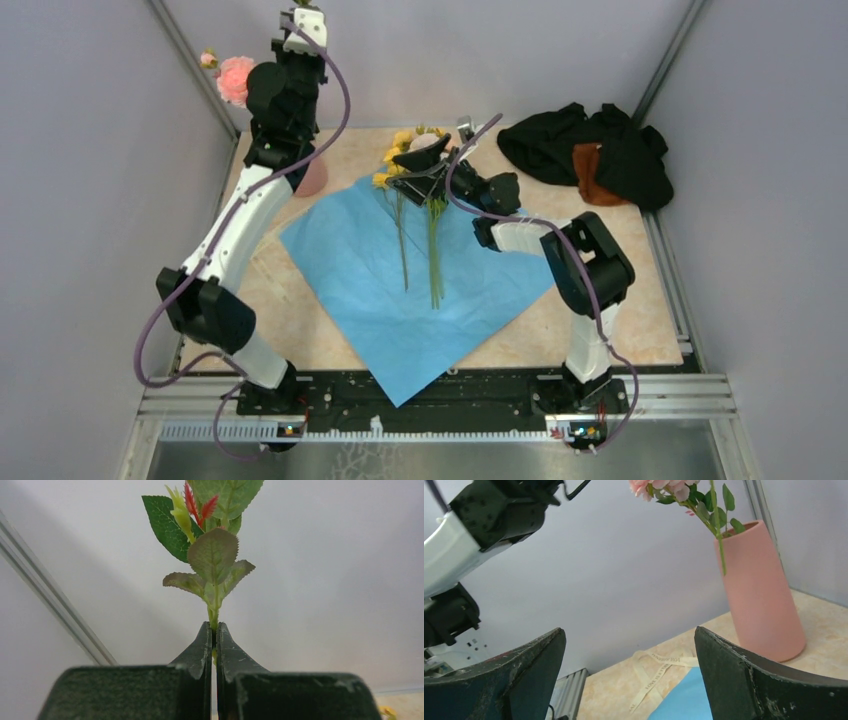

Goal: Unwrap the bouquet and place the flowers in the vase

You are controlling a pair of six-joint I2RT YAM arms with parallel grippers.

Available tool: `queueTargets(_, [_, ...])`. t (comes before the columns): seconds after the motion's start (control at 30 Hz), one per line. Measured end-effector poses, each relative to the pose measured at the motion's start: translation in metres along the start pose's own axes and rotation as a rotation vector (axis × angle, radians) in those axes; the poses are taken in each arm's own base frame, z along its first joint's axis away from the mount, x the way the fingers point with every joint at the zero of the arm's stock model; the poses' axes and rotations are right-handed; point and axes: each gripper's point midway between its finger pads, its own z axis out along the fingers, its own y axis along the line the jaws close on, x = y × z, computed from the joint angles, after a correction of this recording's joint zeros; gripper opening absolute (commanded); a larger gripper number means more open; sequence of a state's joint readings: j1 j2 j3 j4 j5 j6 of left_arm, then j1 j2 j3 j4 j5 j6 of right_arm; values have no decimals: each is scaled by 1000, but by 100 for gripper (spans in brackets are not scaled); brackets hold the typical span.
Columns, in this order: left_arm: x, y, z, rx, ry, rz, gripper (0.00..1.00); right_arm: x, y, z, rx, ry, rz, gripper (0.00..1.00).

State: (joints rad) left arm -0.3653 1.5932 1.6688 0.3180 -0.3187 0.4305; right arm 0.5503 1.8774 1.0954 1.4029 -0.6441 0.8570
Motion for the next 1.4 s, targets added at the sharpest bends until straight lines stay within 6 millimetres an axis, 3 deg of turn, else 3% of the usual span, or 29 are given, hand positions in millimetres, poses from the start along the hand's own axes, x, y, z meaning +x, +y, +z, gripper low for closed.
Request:
queueTargets(0.23, [28, 27, 56, -30, 1, 107, 0, 15, -10, -10, 1, 5, 58, 98])
queueTargets(0.37, [34, 30, 73, -24, -5, 164, 0, 21, -14, -12, 6, 11, 73, 98])
queueTargets(0.57, [25, 33, 78, -12, -28, 197, 0, 34, -23, -16, 21, 25, 107, 98])
queueTargets(0.83, [-4, 53, 79, -49, -82, 190, 0, 43, -29, -19, 29, 43, 129, 98])
queueTargets(1.03, [1, 53, 79, -49, -70, 193, 0, 55, -36, -23, 45, 59, 155, 98])
queueTargets(1.17, [20, 47, 78, -40, -38, 198, 0, 55, -37, -23, 44, 61, 156, 98])
queueTargets(1.4, [111, 32, 63, -1, 124, 200, 0, 56, -36, -23, 44, 62, 162, 98])
